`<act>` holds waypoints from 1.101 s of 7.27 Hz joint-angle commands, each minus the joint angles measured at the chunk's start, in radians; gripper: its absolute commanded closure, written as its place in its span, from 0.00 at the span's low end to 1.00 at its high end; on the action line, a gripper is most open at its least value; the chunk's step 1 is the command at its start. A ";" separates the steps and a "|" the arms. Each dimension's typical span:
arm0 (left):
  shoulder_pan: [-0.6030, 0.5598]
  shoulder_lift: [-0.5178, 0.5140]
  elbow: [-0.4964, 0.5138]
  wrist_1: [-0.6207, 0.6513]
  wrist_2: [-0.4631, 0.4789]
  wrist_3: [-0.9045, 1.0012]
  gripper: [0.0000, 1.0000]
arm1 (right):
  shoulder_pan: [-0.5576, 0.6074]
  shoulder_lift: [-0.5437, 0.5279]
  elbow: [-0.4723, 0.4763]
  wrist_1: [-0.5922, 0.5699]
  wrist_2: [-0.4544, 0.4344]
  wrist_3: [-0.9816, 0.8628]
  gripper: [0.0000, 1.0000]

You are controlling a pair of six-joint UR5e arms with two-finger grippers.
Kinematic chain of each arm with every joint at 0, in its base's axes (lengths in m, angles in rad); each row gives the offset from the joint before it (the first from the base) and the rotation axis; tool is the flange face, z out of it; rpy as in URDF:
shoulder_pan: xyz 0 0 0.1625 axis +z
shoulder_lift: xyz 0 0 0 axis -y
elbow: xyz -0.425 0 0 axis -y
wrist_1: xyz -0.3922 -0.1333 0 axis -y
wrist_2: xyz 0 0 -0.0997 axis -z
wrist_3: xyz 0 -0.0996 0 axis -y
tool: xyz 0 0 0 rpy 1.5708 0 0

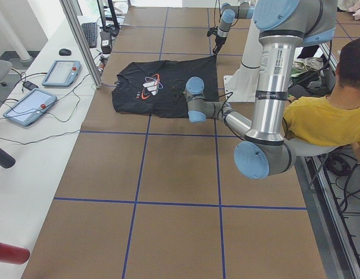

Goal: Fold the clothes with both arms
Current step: 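Move both grippers down to the shirt hem corners nearest the robot, then grasp both hem corners with the left and right grippers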

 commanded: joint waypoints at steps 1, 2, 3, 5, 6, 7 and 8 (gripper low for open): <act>0.209 0.167 -0.116 0.033 0.205 -0.067 0.00 | 0.000 -0.001 0.003 0.001 0.002 -0.001 1.00; 0.303 0.164 -0.120 0.109 0.302 -0.128 0.01 | 0.000 -0.001 0.002 0.001 0.002 0.000 1.00; 0.340 0.139 -0.124 0.187 0.307 -0.157 0.02 | -0.002 0.000 0.002 0.001 0.002 0.000 1.00; 0.391 0.085 -0.120 0.281 0.329 -0.187 0.13 | -0.002 -0.001 0.002 0.001 0.004 -0.001 1.00; 0.392 0.079 -0.119 0.281 0.329 -0.187 0.18 | -0.002 -0.001 0.002 0.001 0.004 -0.001 1.00; 0.396 0.078 -0.113 0.284 0.329 -0.187 0.19 | -0.002 -0.001 0.002 0.001 0.004 -0.001 1.00; 0.396 0.078 -0.114 0.287 0.329 -0.188 0.24 | -0.002 -0.001 0.002 0.001 0.004 -0.001 1.00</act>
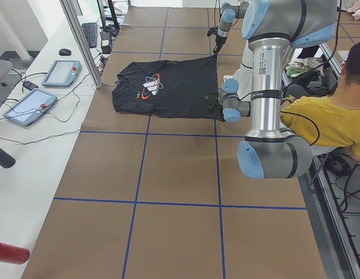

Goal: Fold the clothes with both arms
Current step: 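Grasp both hem corners with the left and right grippers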

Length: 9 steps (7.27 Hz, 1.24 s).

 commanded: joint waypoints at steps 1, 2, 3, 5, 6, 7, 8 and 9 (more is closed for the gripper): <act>0.003 -0.005 0.003 0.008 0.001 -0.002 0.30 | 0.000 0.000 0.000 0.000 0.000 0.000 1.00; 0.003 -0.008 0.003 0.008 -0.001 -0.002 0.38 | 0.000 0.000 0.000 0.000 0.002 0.000 1.00; 0.003 -0.008 0.004 0.008 -0.001 -0.002 0.49 | 0.000 0.000 0.000 0.000 0.003 0.000 1.00; 0.003 -0.008 0.006 0.014 -0.001 0.000 0.49 | 0.000 0.000 0.000 0.002 0.003 0.000 1.00; 0.003 -0.008 0.006 0.017 -0.001 0.000 0.52 | 0.001 0.000 0.000 0.000 0.003 0.000 1.00; 0.003 -0.008 0.004 0.028 -0.001 0.000 0.58 | 0.000 0.000 0.000 0.002 0.005 0.000 1.00; 0.003 -0.008 0.004 0.029 -0.001 0.000 0.70 | 0.001 0.000 0.000 0.002 0.005 0.000 1.00; 0.001 -0.008 0.004 0.029 -0.001 0.000 0.87 | 0.001 0.001 0.000 0.002 0.005 0.000 1.00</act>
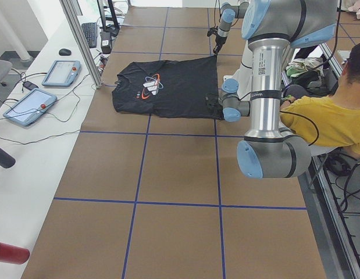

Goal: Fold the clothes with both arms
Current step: 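Grasp both hem corners with the left and right grippers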

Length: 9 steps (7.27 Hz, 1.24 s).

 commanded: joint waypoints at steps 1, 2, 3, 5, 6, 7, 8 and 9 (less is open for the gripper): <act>-0.001 0.001 -0.002 0.002 -0.002 0.000 1.00 | -0.001 0.001 0.002 0.000 0.002 0.000 1.00; -0.003 0.002 -0.008 0.002 -0.006 0.000 1.00 | 0.000 0.001 0.003 0.002 0.009 0.000 1.00; -0.009 0.006 -0.031 0.004 -0.012 0.002 1.00 | 0.000 0.001 0.017 0.002 0.015 0.000 1.00; -0.020 0.020 -0.165 0.063 -0.110 0.003 1.00 | 0.002 -0.020 0.081 -0.003 0.041 -0.002 1.00; -0.032 0.028 -0.225 0.086 -0.136 0.003 1.00 | 0.002 -0.058 0.130 -0.003 0.052 -0.002 1.00; -0.044 0.055 -0.283 0.088 -0.159 0.002 1.00 | 0.002 -0.090 0.176 -0.003 0.063 -0.002 1.00; -0.069 0.060 -0.321 0.088 -0.191 -0.001 1.00 | 0.004 -0.112 0.227 -0.003 0.092 -0.002 1.00; -0.127 0.048 -0.335 0.088 -0.251 -0.002 1.00 | 0.061 -0.103 0.263 -0.009 0.153 -0.003 1.00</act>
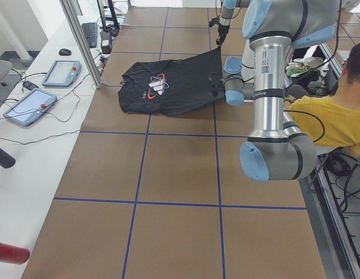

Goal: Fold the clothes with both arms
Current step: 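Grasp both hem corners with the left and right grippers, then lift the hem with both grippers and fold it toward the collar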

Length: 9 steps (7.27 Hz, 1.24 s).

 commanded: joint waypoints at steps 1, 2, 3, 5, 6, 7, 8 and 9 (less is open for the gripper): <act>-0.166 -0.022 -0.033 0.003 -0.141 0.008 1.00 | 0.147 0.006 0.056 -0.005 0.148 -0.013 1.00; -0.266 -0.056 -0.021 0.006 -0.189 0.020 1.00 | 0.242 0.046 0.044 -0.009 0.211 -0.070 1.00; -0.339 -0.102 0.014 0.006 -0.194 0.043 1.00 | 0.335 0.102 0.024 -0.058 0.239 -0.143 1.00; -0.474 -0.261 0.197 0.008 -0.197 0.112 1.00 | 0.515 0.410 -0.141 -0.297 0.313 -0.222 1.00; -0.535 -0.309 0.277 0.006 -0.221 0.167 1.00 | 0.602 0.502 -0.237 -0.336 0.375 -0.292 1.00; -0.599 -0.346 0.348 0.006 -0.234 0.219 1.00 | 0.679 0.543 -0.329 -0.328 0.420 -0.353 1.00; -0.631 -0.389 0.428 0.006 -0.232 0.261 1.00 | 0.739 0.581 -0.414 -0.327 0.433 -0.424 1.00; -0.655 -0.447 0.516 0.005 -0.232 0.287 1.00 | 0.799 0.615 -0.481 -0.325 0.462 -0.484 1.00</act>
